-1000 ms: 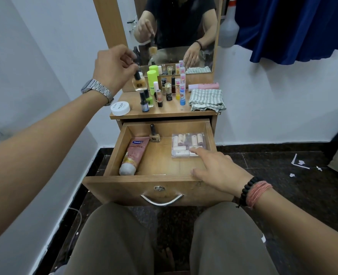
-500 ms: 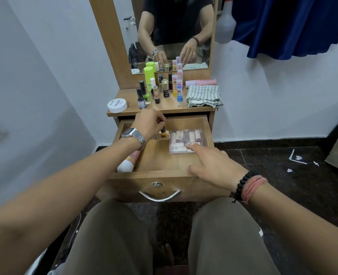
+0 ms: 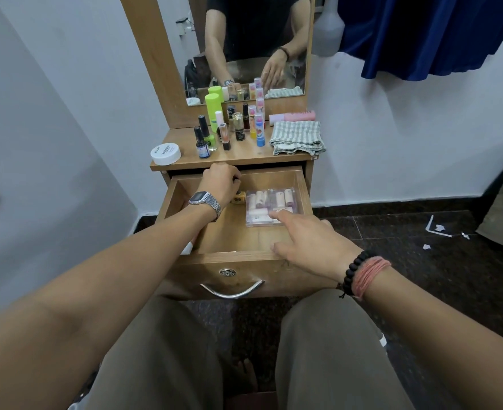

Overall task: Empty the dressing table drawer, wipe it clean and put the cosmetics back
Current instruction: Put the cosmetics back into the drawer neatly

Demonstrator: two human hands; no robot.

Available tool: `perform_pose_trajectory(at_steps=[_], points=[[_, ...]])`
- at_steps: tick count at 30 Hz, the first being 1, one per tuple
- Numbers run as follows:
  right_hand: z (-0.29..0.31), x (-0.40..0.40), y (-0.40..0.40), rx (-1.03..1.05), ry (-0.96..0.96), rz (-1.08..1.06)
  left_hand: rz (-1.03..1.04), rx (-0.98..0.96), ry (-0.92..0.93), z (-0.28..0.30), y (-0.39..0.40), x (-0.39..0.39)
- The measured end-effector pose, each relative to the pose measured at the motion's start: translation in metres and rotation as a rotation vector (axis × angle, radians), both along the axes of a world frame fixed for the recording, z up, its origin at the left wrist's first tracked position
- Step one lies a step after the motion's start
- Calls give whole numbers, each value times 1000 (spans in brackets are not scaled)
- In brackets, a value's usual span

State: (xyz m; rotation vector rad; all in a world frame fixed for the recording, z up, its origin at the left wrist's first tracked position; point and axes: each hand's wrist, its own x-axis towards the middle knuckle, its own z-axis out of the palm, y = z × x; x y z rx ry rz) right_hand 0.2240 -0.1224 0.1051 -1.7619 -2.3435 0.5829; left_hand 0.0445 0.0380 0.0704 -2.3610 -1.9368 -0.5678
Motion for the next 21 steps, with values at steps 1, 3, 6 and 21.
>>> perform_pose_trajectory(at_steps=[1,3,6,21], points=[[0,0,0,0,-1,0,5,-2,-4,-1,0,1],[0,-2,0,-2,1,0,21,-5,-18,-3,0,1],[-1,-1,0,0,-1,0,47,-9,-58,-3,3,1],[-1,-3,-2,-7,1,8,74,-45,-119,-1,1,1]])
